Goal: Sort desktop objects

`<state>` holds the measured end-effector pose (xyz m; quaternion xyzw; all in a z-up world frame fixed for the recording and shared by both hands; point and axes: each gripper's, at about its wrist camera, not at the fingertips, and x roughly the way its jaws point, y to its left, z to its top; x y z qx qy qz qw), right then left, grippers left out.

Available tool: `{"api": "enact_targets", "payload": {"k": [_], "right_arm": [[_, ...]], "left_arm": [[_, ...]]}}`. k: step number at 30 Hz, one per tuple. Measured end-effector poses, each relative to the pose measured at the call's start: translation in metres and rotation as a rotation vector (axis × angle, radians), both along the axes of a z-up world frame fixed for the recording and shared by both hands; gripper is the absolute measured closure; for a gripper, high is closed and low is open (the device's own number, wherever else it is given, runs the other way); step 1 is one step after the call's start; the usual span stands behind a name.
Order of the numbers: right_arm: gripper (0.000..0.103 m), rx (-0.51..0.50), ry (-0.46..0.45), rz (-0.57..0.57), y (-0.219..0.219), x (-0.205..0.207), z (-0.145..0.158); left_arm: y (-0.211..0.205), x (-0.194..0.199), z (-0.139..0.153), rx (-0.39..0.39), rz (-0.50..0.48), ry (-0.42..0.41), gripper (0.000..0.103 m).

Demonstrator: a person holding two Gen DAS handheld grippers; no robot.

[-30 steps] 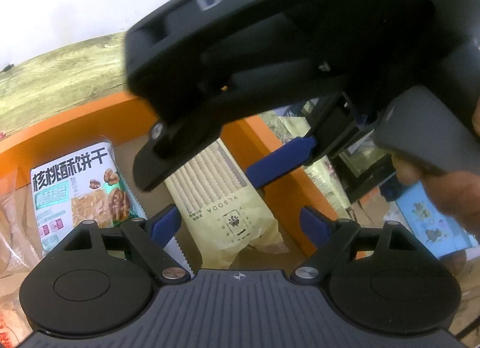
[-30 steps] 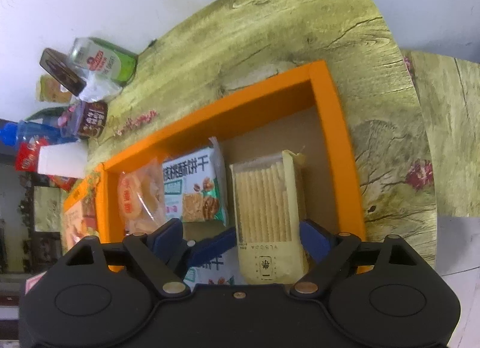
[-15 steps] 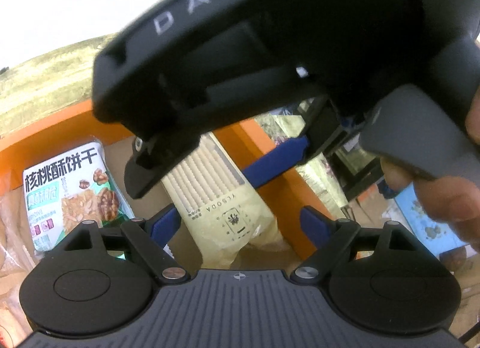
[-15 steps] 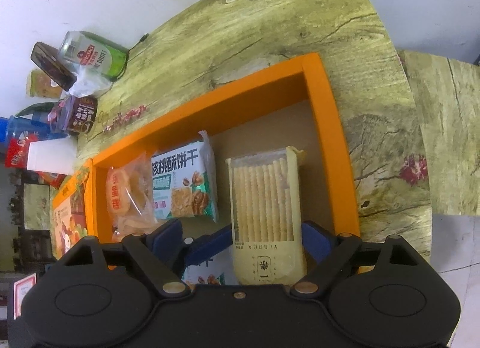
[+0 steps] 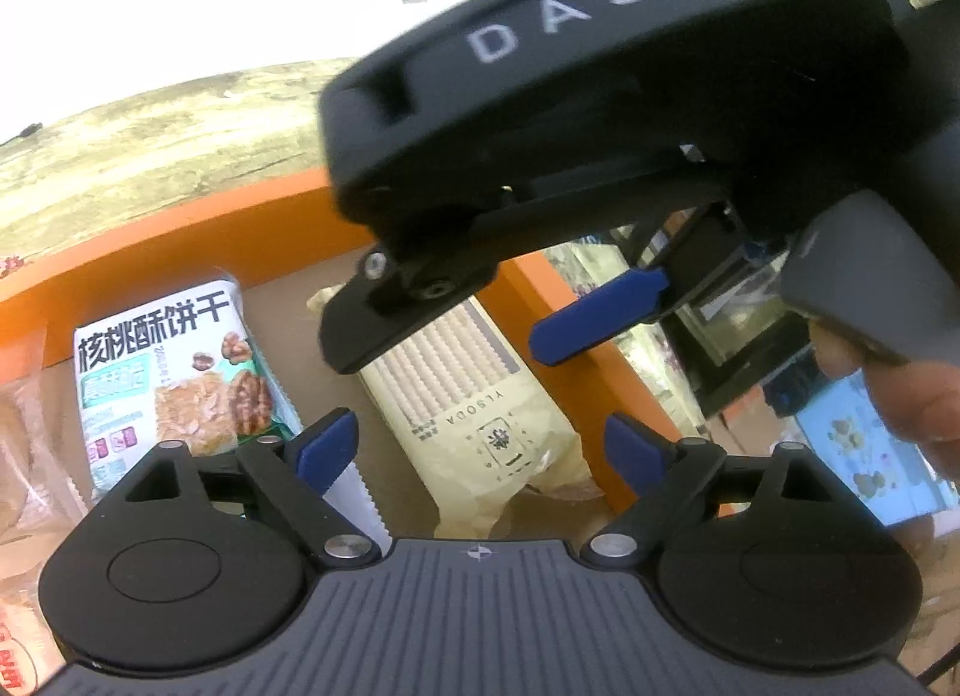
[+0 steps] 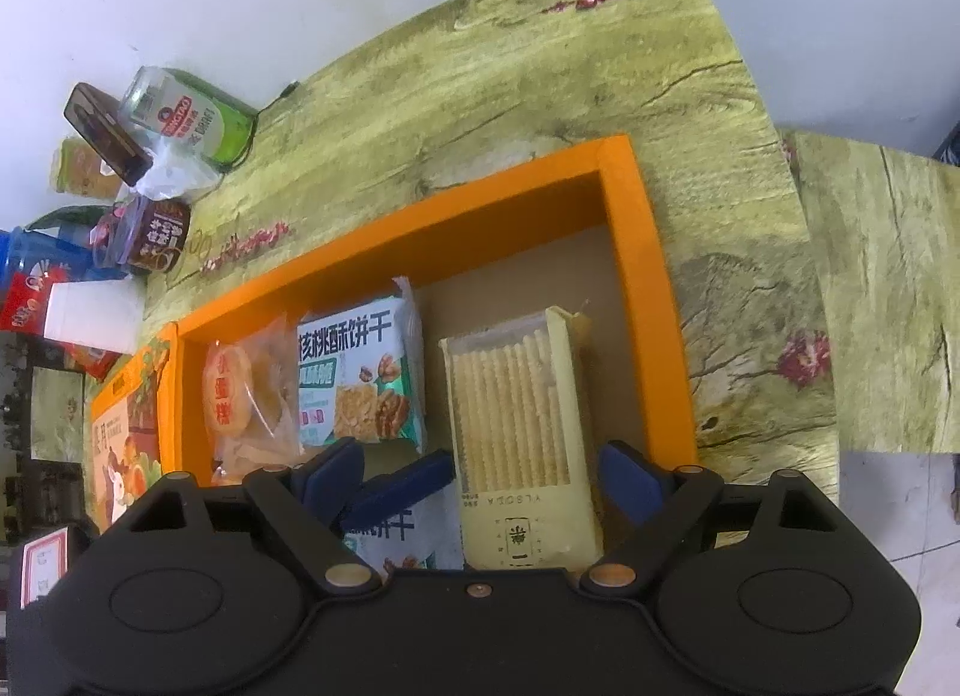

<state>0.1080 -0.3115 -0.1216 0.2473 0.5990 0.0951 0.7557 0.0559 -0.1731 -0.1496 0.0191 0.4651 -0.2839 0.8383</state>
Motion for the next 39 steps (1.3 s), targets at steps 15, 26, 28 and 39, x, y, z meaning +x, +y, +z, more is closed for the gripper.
{"api": "enact_targets", "payload": {"k": [15, 26, 28, 39], "right_arm": [[0.017, 0.065, -0.100, -0.043, -0.013, -0.013, 0.022], [0.017, 0.078, -0.165, -0.102, -0.041, -0.022, 0.035], [0.017, 0.078, -0.161, -0.111, -0.046, -0.023, 0.032], [0.017, 0.096, -0.143, -0.142, -0.055, -0.028, 0.019]], "left_arm": [[0.023, -0.009, 0.019, -0.010, 0.050, -0.030, 0.012], [0.102, -0.026, 0.056, 0.021, 0.245, -0.067, 0.009], [0.123, -0.029, 0.057, 0.037, 0.299, -0.059, 0.009], [0.195, -0.052, 0.065, 0.093, 0.539, -0.026, 0.009]]}}
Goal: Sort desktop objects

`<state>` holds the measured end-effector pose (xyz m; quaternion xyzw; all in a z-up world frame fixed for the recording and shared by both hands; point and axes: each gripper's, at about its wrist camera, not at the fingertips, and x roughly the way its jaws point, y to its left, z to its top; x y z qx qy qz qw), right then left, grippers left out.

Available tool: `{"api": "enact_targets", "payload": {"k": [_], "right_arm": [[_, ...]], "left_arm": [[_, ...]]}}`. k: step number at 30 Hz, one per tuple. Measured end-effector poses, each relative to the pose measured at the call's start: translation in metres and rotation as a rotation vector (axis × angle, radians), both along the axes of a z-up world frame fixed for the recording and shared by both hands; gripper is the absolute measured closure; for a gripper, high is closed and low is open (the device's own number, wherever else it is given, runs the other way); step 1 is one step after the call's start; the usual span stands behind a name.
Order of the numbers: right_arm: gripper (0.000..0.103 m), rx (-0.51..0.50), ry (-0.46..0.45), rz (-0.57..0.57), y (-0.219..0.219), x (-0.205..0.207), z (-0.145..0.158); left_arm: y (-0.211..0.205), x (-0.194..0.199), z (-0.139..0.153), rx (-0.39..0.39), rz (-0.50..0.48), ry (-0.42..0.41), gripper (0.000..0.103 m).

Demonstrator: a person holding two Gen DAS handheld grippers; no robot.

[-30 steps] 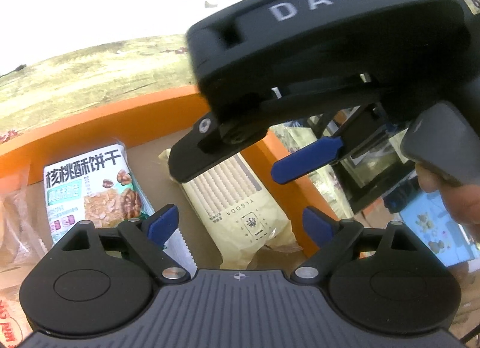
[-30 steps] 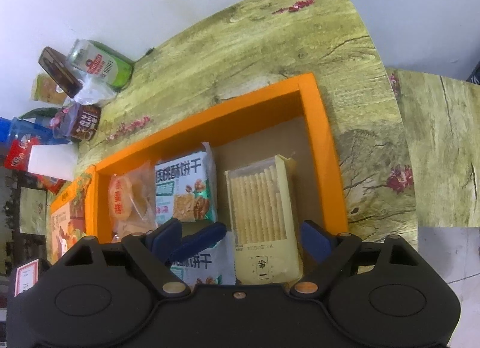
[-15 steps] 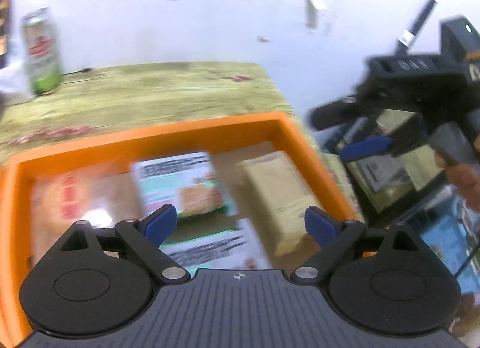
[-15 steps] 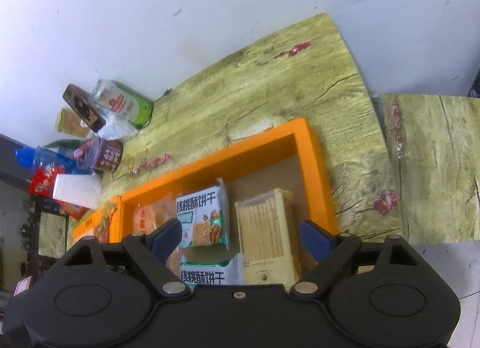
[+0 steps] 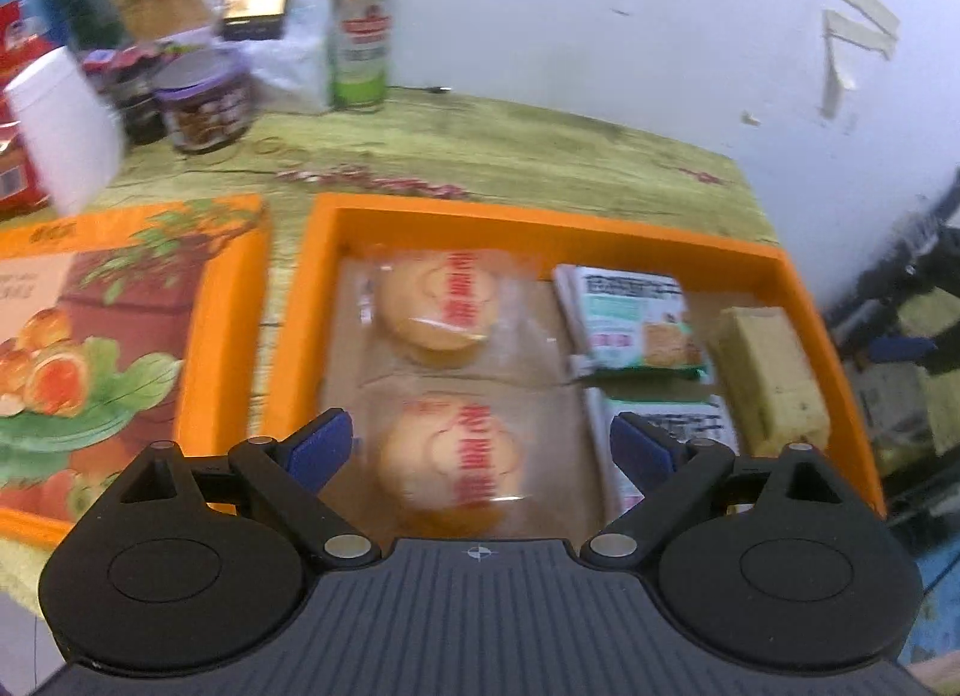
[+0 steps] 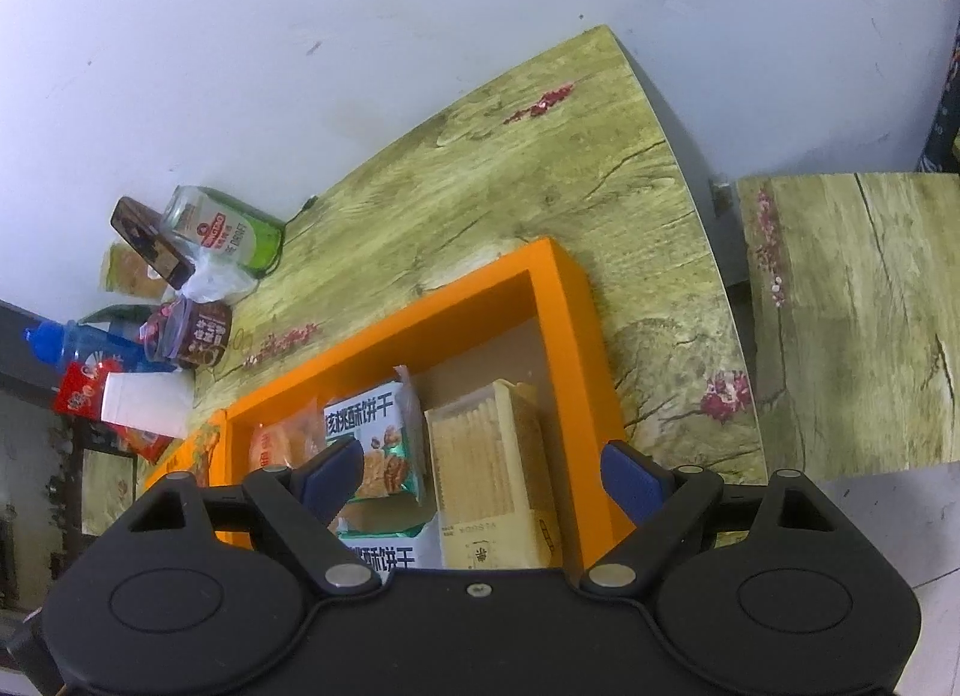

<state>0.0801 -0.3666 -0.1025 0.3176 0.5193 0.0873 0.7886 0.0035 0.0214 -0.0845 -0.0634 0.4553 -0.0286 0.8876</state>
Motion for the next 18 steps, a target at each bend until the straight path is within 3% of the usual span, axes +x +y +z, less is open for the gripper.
{"api": "enact_targets", "payload": {"k": [18], "right_arm": [[0.017, 0.012, 0.006, 0.019, 0.014, -0.003, -0.003]], "left_arm": [[0.035, -0.010, 0.003, 0.027, 0.087, 0.013, 0.009]]}}
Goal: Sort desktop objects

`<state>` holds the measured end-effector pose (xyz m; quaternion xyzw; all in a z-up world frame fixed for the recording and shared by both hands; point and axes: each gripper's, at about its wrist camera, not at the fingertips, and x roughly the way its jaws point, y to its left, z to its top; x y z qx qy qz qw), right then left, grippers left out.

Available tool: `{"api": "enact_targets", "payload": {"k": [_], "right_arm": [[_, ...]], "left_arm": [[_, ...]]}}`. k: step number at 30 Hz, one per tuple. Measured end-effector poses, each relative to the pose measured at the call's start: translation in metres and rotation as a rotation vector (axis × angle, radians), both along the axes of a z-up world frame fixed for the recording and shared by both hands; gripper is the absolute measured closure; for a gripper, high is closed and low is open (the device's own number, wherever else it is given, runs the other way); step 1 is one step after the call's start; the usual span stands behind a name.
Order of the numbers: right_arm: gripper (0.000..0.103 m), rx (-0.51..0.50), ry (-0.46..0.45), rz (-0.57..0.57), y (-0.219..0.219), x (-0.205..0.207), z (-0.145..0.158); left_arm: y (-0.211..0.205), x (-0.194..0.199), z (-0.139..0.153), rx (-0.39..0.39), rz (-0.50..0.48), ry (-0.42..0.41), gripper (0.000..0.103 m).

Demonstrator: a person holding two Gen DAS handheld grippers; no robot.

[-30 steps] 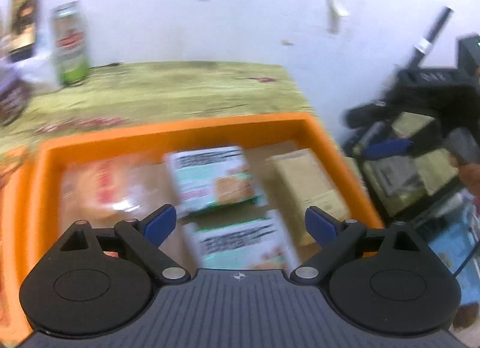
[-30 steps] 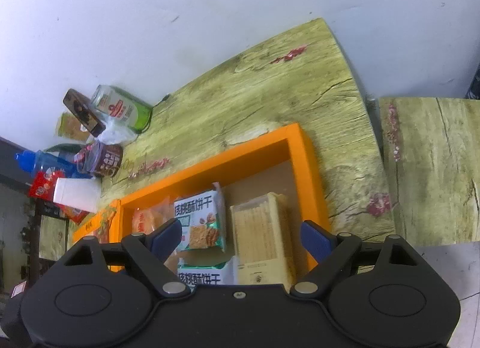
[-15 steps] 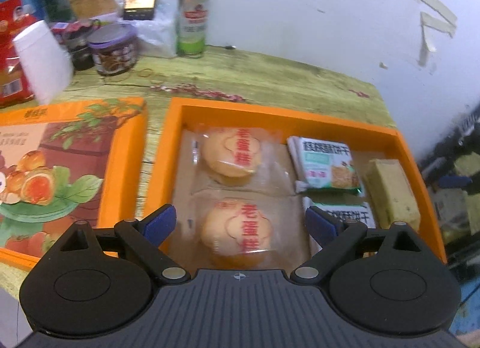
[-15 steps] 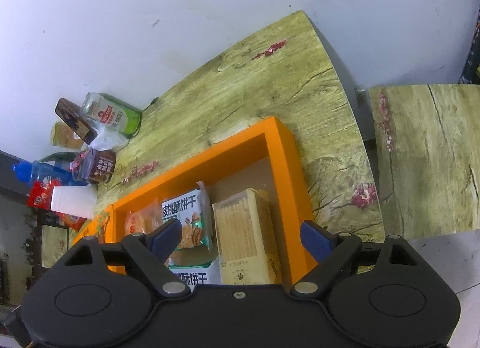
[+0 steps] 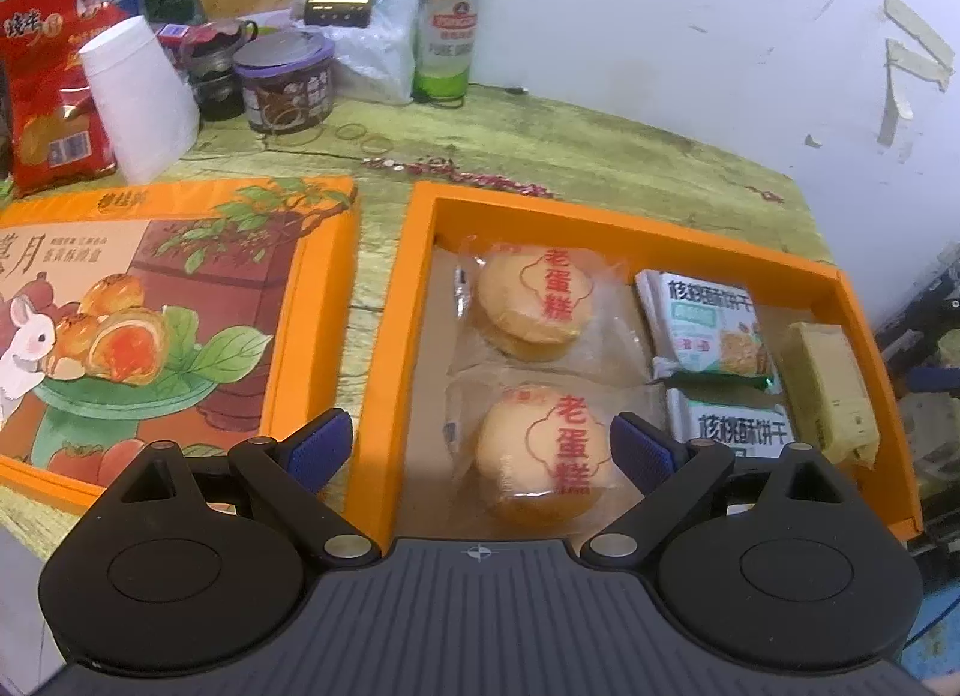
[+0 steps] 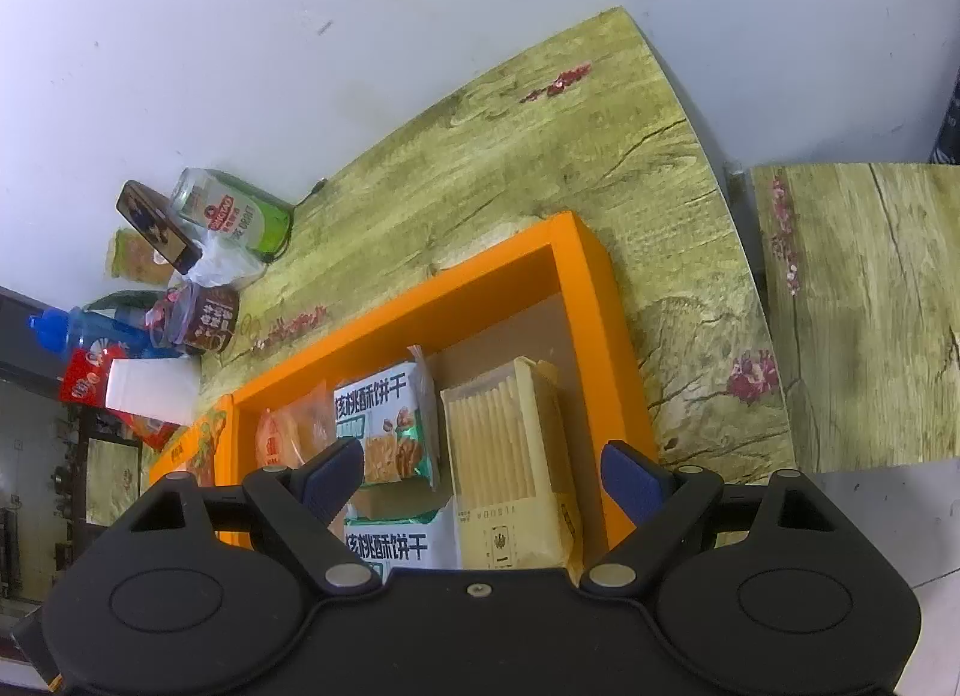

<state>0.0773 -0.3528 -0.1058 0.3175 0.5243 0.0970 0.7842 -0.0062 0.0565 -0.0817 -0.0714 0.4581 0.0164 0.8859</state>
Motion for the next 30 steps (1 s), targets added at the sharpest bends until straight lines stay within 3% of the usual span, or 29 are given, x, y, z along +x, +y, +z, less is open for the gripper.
{"api": "enact_targets", "payload": {"k": [30], "right_arm": [[0.017, -0.004, 0.008, 0.010, 0.006, -0.008, -0.003]], "left_arm": [[0.024, -0.021, -0.013, 0.020, 0.056, 0.031, 0.009]]}}
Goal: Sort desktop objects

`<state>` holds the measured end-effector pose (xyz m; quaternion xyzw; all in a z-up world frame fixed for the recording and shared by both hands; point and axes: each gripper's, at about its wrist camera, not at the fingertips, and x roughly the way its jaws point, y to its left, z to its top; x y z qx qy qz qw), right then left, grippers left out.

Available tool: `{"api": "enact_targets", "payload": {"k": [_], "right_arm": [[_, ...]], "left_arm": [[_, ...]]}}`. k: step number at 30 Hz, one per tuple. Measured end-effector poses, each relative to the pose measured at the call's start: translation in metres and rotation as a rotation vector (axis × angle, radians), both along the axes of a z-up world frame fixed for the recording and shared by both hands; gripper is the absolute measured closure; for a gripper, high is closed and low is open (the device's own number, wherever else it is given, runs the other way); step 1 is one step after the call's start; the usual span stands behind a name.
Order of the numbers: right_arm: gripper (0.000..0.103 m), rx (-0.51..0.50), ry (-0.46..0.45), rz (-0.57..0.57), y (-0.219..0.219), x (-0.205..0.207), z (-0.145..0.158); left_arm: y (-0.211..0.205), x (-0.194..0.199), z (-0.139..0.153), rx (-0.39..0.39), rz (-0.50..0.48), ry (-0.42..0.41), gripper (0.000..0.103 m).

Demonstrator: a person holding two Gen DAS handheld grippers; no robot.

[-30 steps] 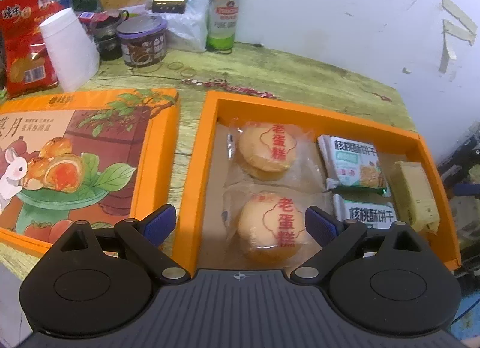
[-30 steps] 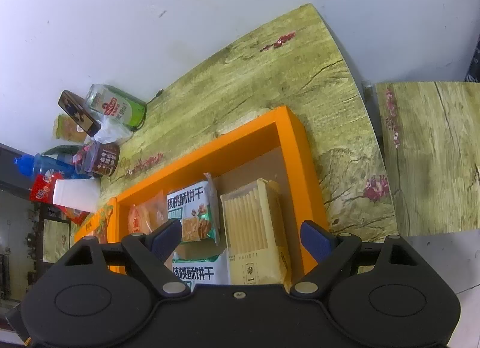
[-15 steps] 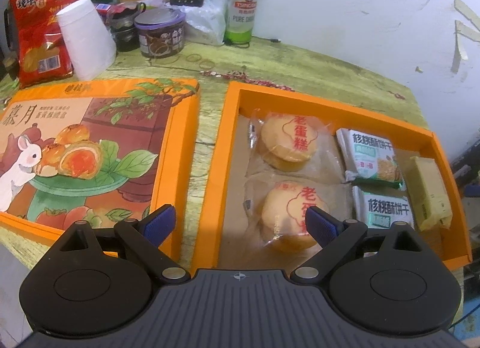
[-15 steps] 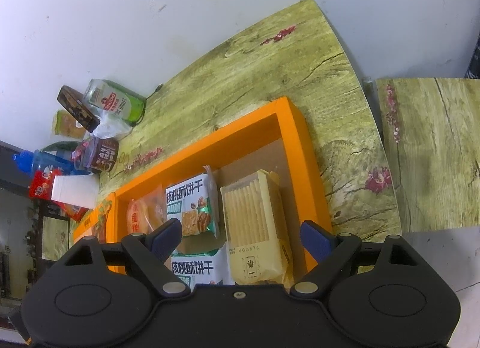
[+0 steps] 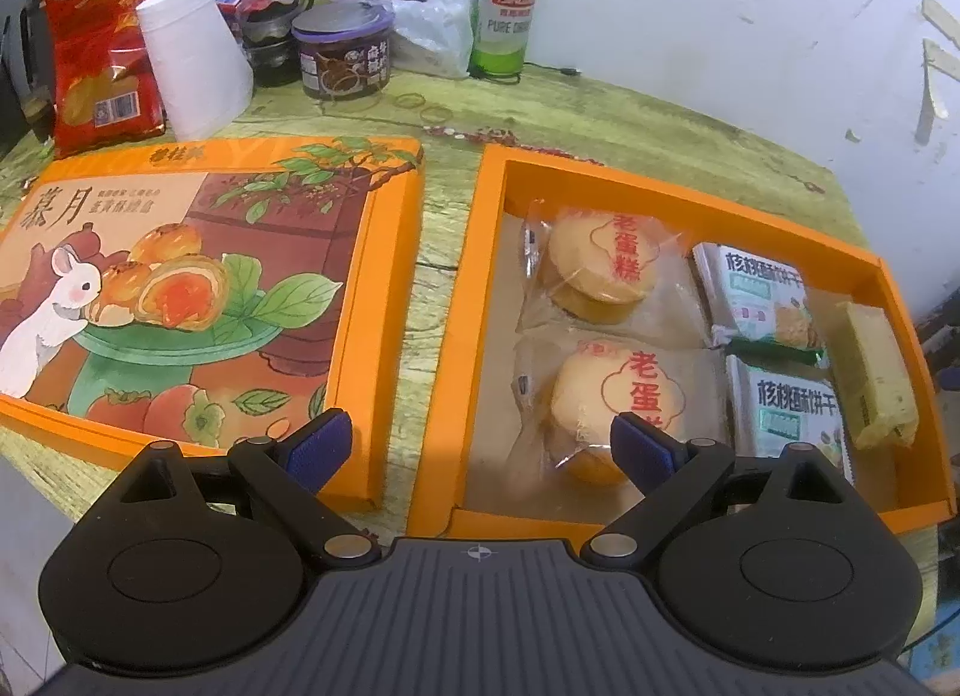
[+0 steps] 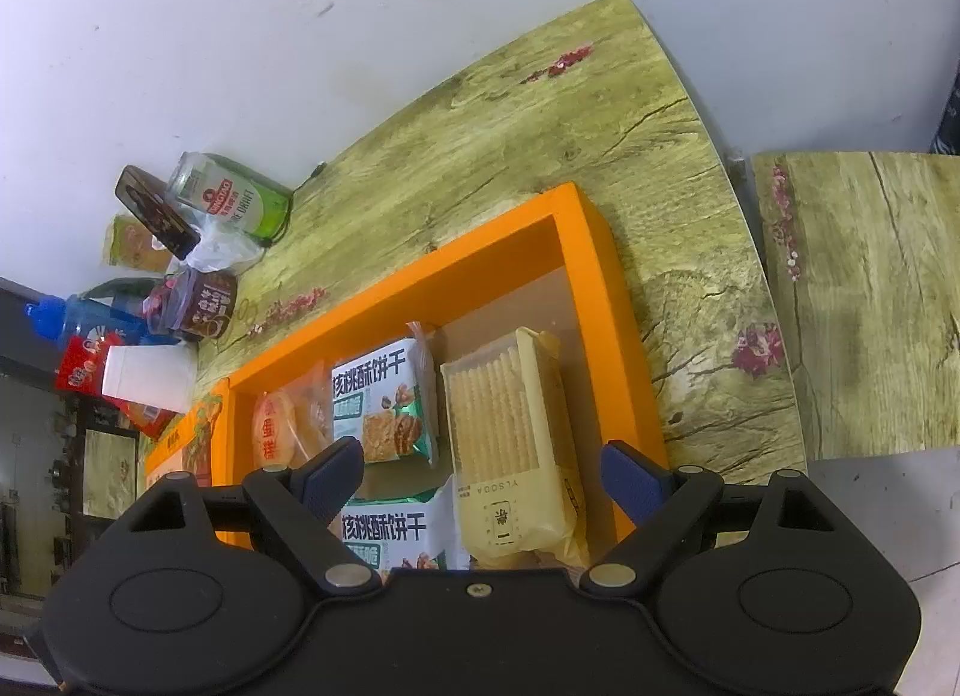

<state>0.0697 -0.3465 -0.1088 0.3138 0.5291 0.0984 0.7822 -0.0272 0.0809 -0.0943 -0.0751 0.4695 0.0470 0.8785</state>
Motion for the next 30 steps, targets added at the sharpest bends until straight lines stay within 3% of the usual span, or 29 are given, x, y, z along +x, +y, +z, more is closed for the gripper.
{"api": "enact_targets", "payload": {"k": [12, 22, 30], "right_arm": [[0.018, -0.047, 0.008, -0.022, -0.006, -0.003, -0.010], [0.020, -0.089, 0.005, -0.020, -0.006, -0.003, -0.016], [0.036, -0.123, 0.013, -0.024, -0.005, -0.003, -0.020]], "left_arm": [[0.004, 0.008, -0.012, -0.029, -0.006, -0.027, 0.009], [0.000, 0.026, -0.032, -0.043, -0.053, 0.002, 0.010], [-0.002, 0.033, -0.040, -0.063, -0.065, 0.014, 0.015]]}}
